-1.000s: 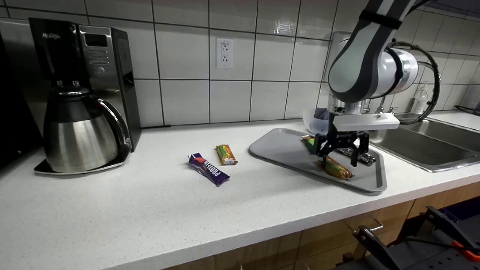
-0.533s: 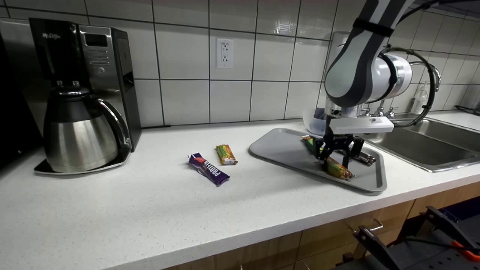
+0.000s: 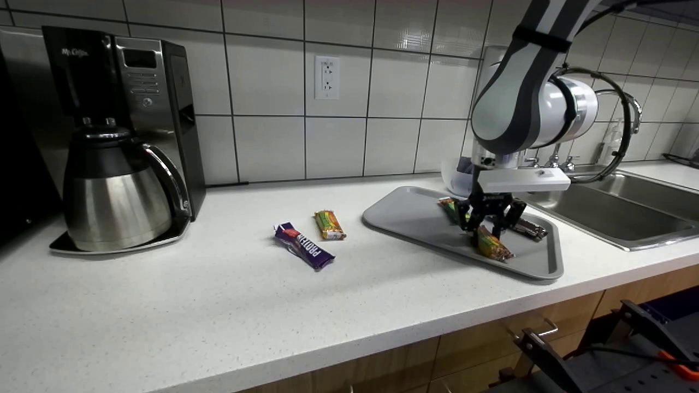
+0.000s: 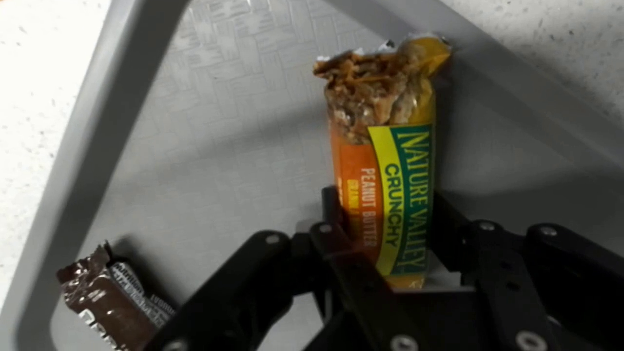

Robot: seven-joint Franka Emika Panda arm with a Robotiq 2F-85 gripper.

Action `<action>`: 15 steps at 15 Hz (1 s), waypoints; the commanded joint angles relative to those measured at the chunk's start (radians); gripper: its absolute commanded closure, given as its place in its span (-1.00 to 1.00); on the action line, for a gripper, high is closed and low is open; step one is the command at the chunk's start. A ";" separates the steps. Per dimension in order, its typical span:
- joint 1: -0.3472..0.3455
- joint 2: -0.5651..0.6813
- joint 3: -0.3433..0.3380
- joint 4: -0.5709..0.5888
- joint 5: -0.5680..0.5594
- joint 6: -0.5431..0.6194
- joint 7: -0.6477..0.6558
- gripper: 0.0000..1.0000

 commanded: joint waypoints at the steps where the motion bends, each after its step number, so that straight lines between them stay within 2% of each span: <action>1: 0.003 -0.021 -0.001 0.002 0.007 0.008 -0.010 0.62; 15: 0.090 -0.111 0.002 -0.012 -0.035 -0.003 0.058 0.62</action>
